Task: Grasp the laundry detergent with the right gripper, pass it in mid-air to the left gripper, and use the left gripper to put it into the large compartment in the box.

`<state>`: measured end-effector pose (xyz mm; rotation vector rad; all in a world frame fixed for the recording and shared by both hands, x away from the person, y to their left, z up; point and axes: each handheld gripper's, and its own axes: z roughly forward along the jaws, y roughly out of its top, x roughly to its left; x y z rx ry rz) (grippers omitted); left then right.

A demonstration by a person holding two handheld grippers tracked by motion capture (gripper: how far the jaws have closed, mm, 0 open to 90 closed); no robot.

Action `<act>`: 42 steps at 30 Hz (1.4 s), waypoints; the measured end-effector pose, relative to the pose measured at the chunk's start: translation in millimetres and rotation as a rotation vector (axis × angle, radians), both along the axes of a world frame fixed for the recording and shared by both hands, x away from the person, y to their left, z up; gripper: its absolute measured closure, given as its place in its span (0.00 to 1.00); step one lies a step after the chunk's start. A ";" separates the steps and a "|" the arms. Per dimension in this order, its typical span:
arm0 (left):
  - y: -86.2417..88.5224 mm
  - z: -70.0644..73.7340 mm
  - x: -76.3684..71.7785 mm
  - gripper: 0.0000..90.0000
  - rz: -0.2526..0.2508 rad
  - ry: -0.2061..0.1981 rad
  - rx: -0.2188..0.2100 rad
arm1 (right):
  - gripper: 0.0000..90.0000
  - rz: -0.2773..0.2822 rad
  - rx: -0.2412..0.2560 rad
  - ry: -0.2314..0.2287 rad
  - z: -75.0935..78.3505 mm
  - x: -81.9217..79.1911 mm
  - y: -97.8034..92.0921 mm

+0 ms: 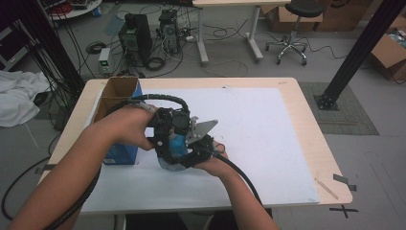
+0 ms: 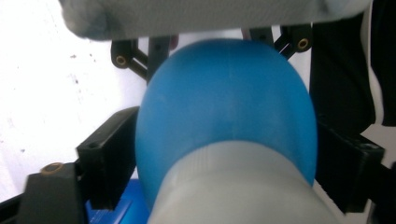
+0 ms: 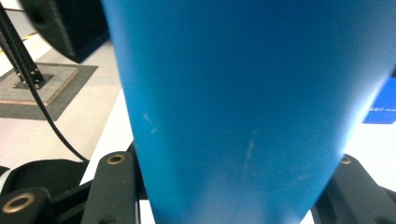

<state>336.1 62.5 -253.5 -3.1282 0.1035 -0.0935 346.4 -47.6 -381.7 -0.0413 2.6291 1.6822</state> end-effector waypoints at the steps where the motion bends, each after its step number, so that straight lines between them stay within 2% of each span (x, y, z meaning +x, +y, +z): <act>1: -0.1 0.0 0.0 0.21 0.001 -0.003 0.001 | 0.51 -0.002 0.000 -0.001 0.0 -0.1 -0.2; 6: -0.6 2.1 -0.2 0.25 0.004 -0.007 -0.020 | 0.51 0.000 0.015 -0.005 0.4 0.5 -1.3; 8: -1.6 2.5 -0.5 0.29 0.001 -0.007 -0.016 | 0.51 -0.001 0.017 -0.005 0.8 0.2 -2.2; 12: -3.3 2.5 -1.5 0.30 -0.003 -0.005 -0.024 | 0.51 -0.006 0.011 -0.013 1.2 0.4 -3.1; 24: -2.8 1.1 -1.3 0.37 0.002 -0.012 -0.009 | 0.51 -0.006 0.019 -0.019 0.0 1.1 -4.0; 32: -3.2 0.0 -2.5 0.42 -0.007 -0.040 -0.001 | 0.51 -0.009 0.020 -0.012 -0.2 0.1 -3.3; 36: -3.7 -0.3 -3.2 0.42 -0.012 -0.045 0.001 | 0.51 -0.014 0.013 -0.024 -0.1 -0.1 -4.0; 37: -3.9 -0.4 -3.3 0.43 -0.011 -0.045 0.001 | 0.51 -0.010 0.020 -0.041 -0.2 0.9 -3.7; 38: -4.2 -0.7 -3.6 0.43 -0.008 -0.047 -0.002 | 0.51 -0.010 0.020 -0.041 -0.2 0.9 -3.7; 39: -4.9 -0.3 -3.7 0.43 -0.006 -0.044 0.007 | 0.51 -0.020 0.008 -0.010 0.2 -1.6 -4.7; 40: -5.5 -0.4 -3.6 0.43 0.000 -0.042 0.009 | 0.51 -0.018 0.004 -0.022 0.2 -1.3 -4.7; 41: -6.3 0.1 -3.8 0.43 0.005 -0.043 0.012 | 0.51 -0.007 0.023 -0.052 0.0 1.0 -3.6; 42: -7.2 0.7 -4.1 0.43 0.006 -0.046 0.015 | 0.51 -0.019 0.006 -0.017 0.3 -1.6 -5.4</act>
